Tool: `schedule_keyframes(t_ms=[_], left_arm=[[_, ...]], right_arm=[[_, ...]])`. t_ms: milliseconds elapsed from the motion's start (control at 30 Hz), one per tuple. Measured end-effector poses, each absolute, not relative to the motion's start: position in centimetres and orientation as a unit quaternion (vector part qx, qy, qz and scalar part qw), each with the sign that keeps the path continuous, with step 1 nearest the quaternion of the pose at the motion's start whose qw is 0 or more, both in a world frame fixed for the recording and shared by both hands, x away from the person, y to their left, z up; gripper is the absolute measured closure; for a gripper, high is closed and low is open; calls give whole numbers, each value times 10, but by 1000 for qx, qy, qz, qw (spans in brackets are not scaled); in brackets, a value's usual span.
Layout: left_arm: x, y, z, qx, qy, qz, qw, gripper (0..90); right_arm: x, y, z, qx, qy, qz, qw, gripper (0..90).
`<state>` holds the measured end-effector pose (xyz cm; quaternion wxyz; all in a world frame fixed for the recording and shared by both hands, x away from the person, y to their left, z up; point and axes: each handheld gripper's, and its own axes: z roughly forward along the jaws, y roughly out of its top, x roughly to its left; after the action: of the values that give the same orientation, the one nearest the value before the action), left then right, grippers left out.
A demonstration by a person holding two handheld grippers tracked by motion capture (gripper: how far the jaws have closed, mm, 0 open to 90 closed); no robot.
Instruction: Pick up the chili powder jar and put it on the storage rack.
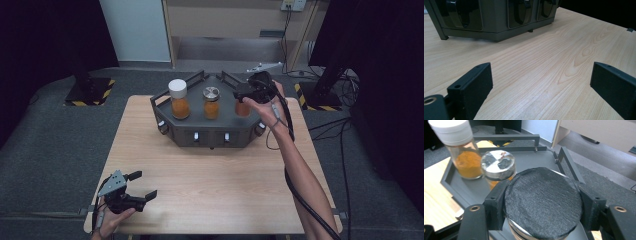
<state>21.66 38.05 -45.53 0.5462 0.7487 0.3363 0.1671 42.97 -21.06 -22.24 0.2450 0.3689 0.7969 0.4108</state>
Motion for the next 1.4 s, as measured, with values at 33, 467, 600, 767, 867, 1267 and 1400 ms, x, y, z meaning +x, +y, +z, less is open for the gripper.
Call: schedule_keyframes(t_ms=[33,467,600,767,867,1267,1400], left_arm=[[217,380,-455,749,337,167,546,35],[217,381,-455,747,338,167,547,35],[217,381,-456,748,338,166,547,35],[217,381,-456,748,338,166,546,35],[217,381,-455,748,338,166,547,35],[217,380,-455,749,336,167,545,36],[217,380,-455,749,336,167,545,36]], right_arm=[[431,-210,-223,373,796,410,245,348],[449,-208,-245,402,783,403,251,348],[452,-207,-251,405,783,401,251,347],[456,-206,-256,406,783,401,248,347],[458,-205,-259,408,783,400,245,347],[462,-204,-268,415,783,397,240,347],[462,-205,-271,418,780,399,240,347]])
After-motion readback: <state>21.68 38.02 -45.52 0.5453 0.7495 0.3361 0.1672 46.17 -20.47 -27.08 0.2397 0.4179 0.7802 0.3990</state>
